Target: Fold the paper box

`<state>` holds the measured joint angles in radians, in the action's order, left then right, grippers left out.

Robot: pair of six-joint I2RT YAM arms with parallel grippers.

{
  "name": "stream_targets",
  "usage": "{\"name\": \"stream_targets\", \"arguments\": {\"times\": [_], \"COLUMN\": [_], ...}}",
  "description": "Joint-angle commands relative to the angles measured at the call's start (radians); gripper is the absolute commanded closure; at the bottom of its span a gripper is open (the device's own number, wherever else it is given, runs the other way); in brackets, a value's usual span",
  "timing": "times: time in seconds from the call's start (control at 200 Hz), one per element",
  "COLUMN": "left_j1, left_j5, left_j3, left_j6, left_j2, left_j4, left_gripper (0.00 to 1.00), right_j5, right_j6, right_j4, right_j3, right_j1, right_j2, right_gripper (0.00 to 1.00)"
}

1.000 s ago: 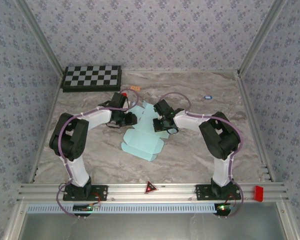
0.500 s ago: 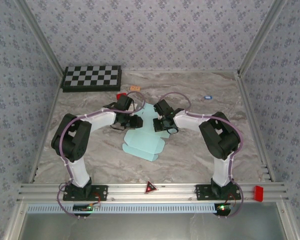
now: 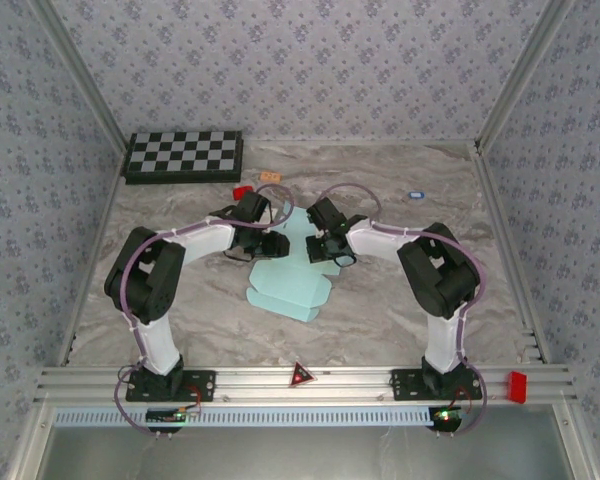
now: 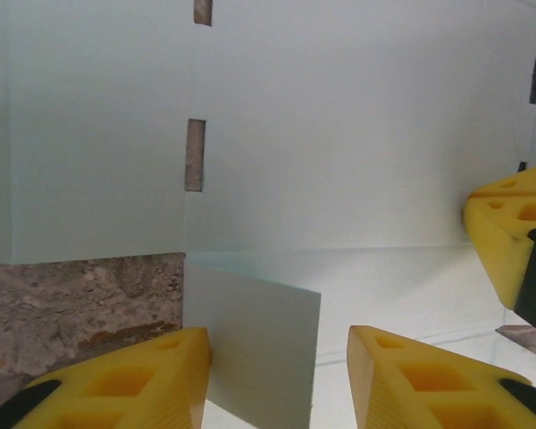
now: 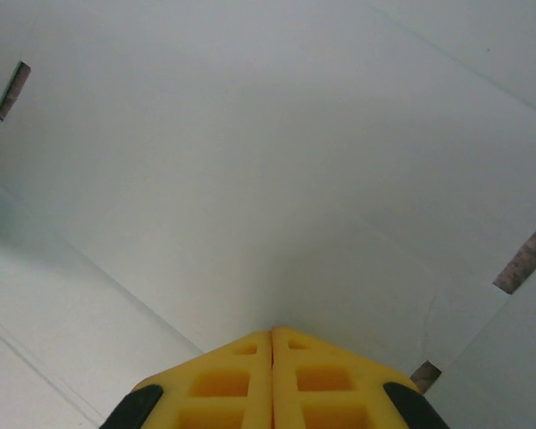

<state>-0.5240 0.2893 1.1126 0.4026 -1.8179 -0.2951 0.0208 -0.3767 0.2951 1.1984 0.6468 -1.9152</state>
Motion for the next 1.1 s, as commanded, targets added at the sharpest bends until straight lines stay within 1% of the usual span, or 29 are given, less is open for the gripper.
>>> {"name": "stream_targets", "arguments": {"times": [0.0,0.19,0.265,0.395,0.5,0.625,0.76,0.855,0.915,1.039,1.094], "left_j1": [-0.009,-0.009,-0.009,-0.01,-0.005,0.021,0.035,0.035,0.033,0.022,0.014], "left_j5": [-0.07,-0.181,-0.176,-0.161,-0.204,-0.229,-0.199,-0.142,-0.113,-0.087,-0.08], "left_j3": [0.027,0.014,0.013,0.025,0.027,0.039,0.089,0.113,0.109,0.074,0.055], "left_j6": [0.006,0.004,-0.007,-0.012,0.003,0.021,-0.01,-0.036,-0.034,-0.009,0.01], "left_j2": [0.077,0.179,0.203,0.215,0.208,0.195,0.17,0.164,0.171,0.191,0.198], "left_j4": [-0.03,-0.053,-0.052,-0.066,-0.068,-0.073,-0.105,-0.114,-0.106,-0.087,-0.084], "left_gripper": [0.54,0.52,0.53,0.56,0.57,0.58,0.6,0.63,0.68,0.79,0.88], "right_j5": [-0.02,-0.031,-0.031,-0.032,-0.026,-0.013,0.04,0.053,0.069,0.102,0.109], "right_j6": [0.045,0.118,0.135,0.139,0.143,0.144,0.123,0.121,0.122,0.144,0.164], "right_j4": [0.059,0.096,0.116,0.135,0.136,0.132,0.108,0.102,0.101,0.105,0.12], "right_j3": [0.04,0.079,0.095,0.116,0.123,0.125,0.108,0.116,0.123,0.162,0.198], "right_j1": [0.007,0.006,0.005,0.004,0.004,0.003,-0.014,-0.03,-0.044,-0.089,-0.111], "right_j2": [-0.023,-0.017,-0.015,-0.015,-0.012,-0.007,0.009,0.02,0.025,0.017,0.002], "right_gripper": [0.93,0.92,0.92,0.92,0.92,0.92,0.92,0.92,0.91,0.89,0.87]}}
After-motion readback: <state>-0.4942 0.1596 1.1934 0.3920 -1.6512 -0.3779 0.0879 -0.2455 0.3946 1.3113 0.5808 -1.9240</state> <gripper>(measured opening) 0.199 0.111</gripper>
